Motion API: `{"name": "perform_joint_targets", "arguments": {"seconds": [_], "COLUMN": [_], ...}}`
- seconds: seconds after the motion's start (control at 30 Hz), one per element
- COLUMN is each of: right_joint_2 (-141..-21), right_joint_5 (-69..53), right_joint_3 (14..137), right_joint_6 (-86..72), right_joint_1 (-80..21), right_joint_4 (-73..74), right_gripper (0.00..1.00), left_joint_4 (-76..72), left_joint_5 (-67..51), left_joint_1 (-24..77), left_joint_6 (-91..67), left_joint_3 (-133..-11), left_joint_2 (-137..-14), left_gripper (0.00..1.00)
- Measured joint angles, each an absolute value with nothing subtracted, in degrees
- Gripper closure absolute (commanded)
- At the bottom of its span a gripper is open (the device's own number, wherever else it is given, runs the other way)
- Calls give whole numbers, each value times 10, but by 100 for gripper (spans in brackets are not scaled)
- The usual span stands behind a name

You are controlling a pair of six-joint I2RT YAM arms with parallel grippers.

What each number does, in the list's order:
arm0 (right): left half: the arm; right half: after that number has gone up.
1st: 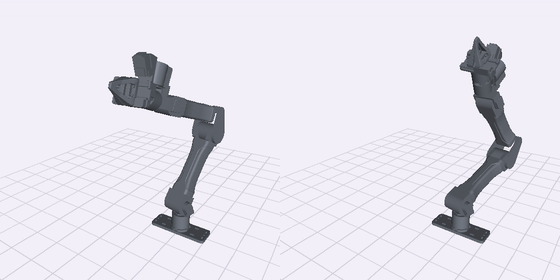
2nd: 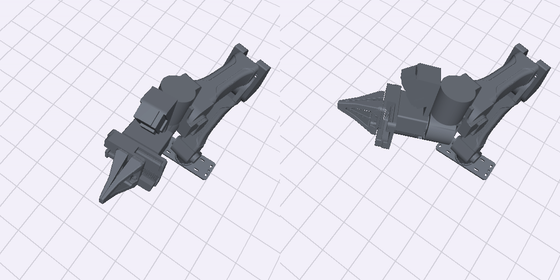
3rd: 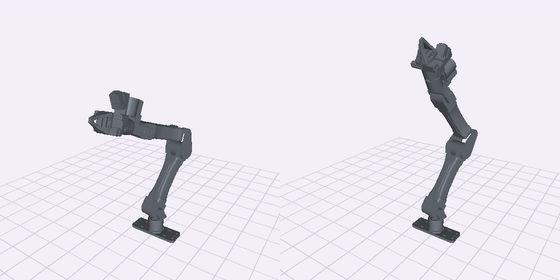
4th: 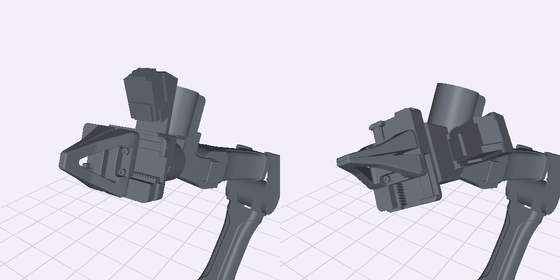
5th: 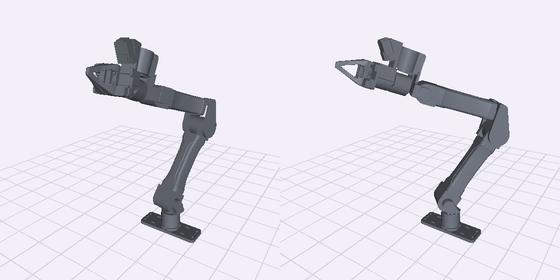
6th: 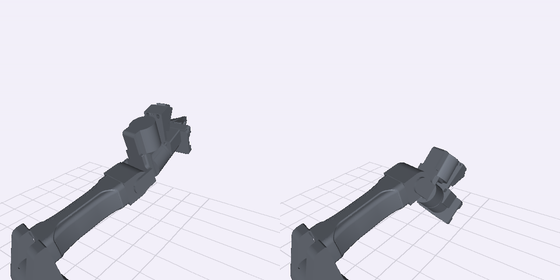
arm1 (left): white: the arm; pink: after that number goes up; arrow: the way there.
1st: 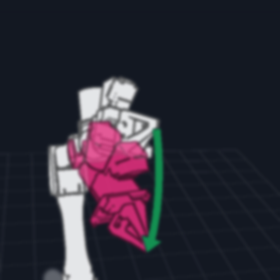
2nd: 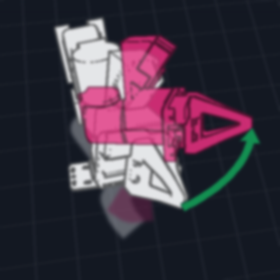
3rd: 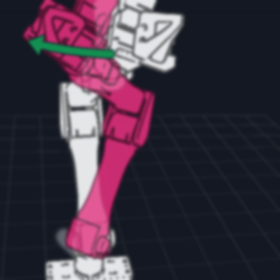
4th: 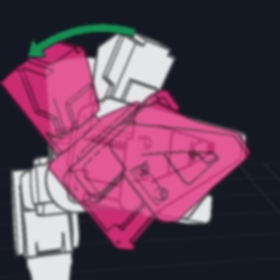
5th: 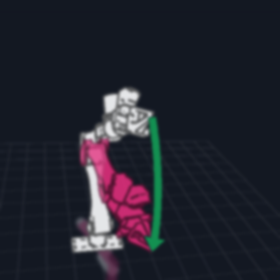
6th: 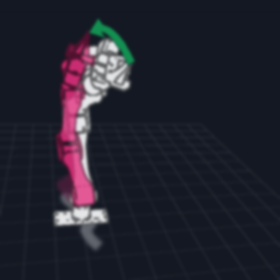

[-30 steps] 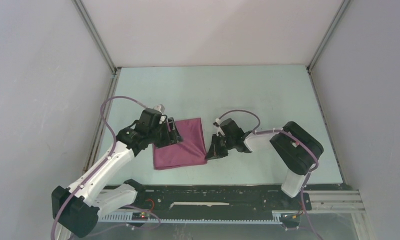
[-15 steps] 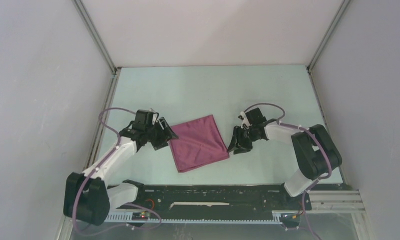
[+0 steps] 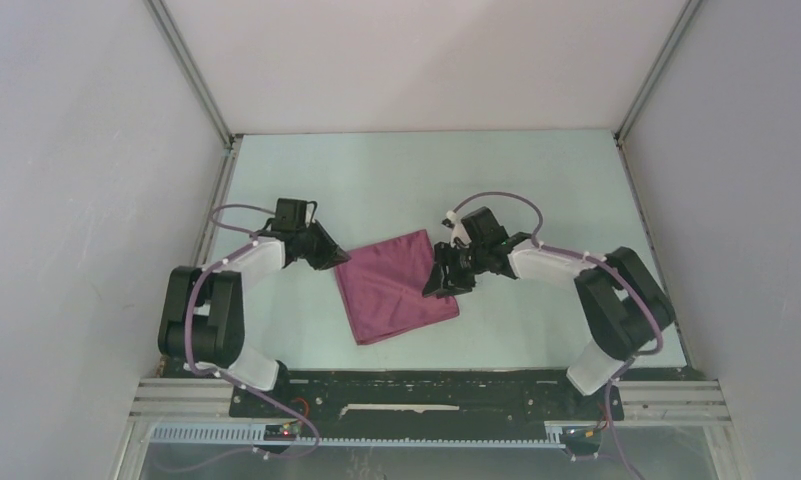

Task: Fold the napkin into a case and place the utensils inside
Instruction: Smooth out the lower triangle-folded napkin at the center of the board.

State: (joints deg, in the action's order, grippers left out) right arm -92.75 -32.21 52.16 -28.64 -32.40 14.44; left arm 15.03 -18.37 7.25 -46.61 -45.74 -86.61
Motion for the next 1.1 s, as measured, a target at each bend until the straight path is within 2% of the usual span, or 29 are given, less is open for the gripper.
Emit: {"name": "perform_joint_targets", "arguments": {"seconds": [0.23, 0.33, 0.57, 0.67, 0.83, 0.87, 0.97, 1.1], "right_joint_2": [-979, -979, -933, -890, -881, -901, -979, -1084], "right_joint_5": [-393, -406, -346, -265, -82, -57, 8, 54], "right_joint_3": [442, 432, 436, 456, 581, 625, 767, 905], "right_joint_6": [-312, -312, -298, -274, -247, -252, -291, -351], "right_joint_1": [-275, -258, -296, -364, -535, -559, -614, -662], "right_joint_4": [59, 44, 82, 115, 195, 219, 292, 395], "right_gripper": [45, 44, 39, 28, 27, 27, 27, 30], "left_joint_4": [127, 117, 135, 170, 262, 285, 329, 372], "left_joint_5": [-161, -174, -170, -170, -143, -132, -124, -140], "left_joint_1": [54, 44, 43, 42, 42, 41, 17, -70], "left_joint_6": [-465, -470, -460, -445, -390, -374, -340, -339], "left_joint_3": [-462, -467, -469, -474, -523, -544, -585, -587], "left_joint_2": [-923, -953, -931, -882, -749, -724, -668, -620], "left_gripper": [92, 91, 71, 56, 32, 23, 17, 16]}}
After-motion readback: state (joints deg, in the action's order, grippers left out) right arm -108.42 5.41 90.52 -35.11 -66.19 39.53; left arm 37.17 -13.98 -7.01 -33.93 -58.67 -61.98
